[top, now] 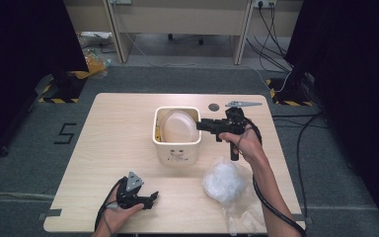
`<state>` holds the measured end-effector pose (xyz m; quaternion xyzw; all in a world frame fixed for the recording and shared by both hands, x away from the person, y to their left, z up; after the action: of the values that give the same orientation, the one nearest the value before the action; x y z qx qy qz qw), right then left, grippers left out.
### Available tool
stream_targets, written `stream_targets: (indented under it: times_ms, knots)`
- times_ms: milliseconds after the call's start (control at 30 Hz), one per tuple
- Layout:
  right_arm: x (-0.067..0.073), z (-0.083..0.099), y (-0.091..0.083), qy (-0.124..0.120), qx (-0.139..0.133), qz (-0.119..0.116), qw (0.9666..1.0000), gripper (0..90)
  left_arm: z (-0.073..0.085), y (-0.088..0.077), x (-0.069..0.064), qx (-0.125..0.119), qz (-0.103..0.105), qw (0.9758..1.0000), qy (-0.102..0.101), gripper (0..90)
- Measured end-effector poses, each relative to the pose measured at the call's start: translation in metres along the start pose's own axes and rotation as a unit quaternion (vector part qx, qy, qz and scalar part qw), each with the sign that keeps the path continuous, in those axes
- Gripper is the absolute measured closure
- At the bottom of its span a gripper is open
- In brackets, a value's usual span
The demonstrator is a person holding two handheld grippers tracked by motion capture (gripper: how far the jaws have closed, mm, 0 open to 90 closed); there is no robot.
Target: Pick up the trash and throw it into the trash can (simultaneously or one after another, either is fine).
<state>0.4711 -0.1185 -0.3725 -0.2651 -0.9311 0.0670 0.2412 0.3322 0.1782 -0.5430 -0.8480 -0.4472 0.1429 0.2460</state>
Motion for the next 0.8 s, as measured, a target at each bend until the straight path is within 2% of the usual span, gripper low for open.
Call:
stream_targets:
  times_ms: [67,133,200,367,467,567,800]
  knots:
    - [0.002,0.006,-0.013,-0.007,-0.002,0.007,0.9999,58.8,0.0,0.0,0.0,0.0,0.0,1.0,0.0,14.5]
    - [0.002,0.008,-0.017,-0.008,-0.002,0.011,0.9999,57.1,0.0,0.0,0.0,0.0,0.0,1.0,0.0,14.5]
    - [0.003,0.019,-0.032,-0.01,-0.003,0.024,0.9997,50.5,0.0,0.0,0.0,0.0,0.0,1.0,0.0,14.5]
    - [0.002,0.039,-0.056,-0.012,-0.011,0.033,0.9993,48.8,0.0,0.0,0.0,0.0,0.0,1.0,0.0,14.4]
    - [-0.003,0.058,-0.077,-0.009,-0.015,0.049,0.9986,48.7,0.0,0.0,0.0,0.0,0.0,1.0,0.0,14.4]
    - [-0.006,0.068,-0.087,-0.003,-0.013,0.061,0.9981,48.6,0.0,0.0,0.0,0.0,0.0,1.0,0.0,14.5]
    - [-0.006,0.079,-0.098,-0.006,-0.023,0.069,0.9974,48.6,0.0,0.0,0.0,0.0,0.0,1.0,0.001,14.4]
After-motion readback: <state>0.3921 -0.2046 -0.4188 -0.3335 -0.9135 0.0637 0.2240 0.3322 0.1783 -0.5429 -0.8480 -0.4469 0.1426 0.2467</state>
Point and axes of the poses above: each handheld gripper's, and its own axes: y roughly forward along the jaws, z roughly out of its underside, x roughly to its left, the point moved 3 cm from there along y, roughly forward along the jaws, and after that the axes turned 9 degrees about -x, right-handed, at the moved point
